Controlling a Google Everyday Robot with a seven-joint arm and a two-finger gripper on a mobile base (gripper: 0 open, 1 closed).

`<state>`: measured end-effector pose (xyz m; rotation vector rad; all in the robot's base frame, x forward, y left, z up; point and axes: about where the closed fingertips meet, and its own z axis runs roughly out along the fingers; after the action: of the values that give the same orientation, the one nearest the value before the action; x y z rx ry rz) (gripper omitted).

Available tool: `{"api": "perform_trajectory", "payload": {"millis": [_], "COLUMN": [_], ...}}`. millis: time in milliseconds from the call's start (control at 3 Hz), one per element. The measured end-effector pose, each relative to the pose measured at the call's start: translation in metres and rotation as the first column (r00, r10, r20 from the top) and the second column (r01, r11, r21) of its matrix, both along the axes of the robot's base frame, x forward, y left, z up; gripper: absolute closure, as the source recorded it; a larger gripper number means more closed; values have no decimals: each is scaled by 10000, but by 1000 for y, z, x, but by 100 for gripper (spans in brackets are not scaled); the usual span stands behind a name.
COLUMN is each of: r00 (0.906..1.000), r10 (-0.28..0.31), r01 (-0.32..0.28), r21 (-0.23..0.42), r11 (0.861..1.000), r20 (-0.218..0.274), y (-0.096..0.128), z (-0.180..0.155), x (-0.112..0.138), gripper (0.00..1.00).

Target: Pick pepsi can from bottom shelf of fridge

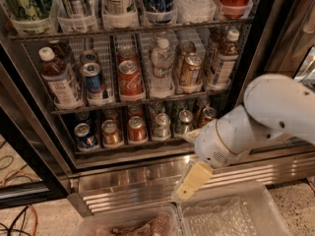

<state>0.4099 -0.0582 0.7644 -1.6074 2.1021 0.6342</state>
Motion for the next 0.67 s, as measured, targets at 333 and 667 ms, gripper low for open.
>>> {"api": "perform_trajectory", "payload": {"millis": [333, 667], "r00": [9969, 9911], "r10": [-669, -1293], "r01": [722, 1326], "r21": [1490, 2691], "r11": [9862, 9539], "r20": [-403, -301], "y": [35, 73], "z": [-35, -51], "x": [-15, -19], "gripper": [0, 0]}}
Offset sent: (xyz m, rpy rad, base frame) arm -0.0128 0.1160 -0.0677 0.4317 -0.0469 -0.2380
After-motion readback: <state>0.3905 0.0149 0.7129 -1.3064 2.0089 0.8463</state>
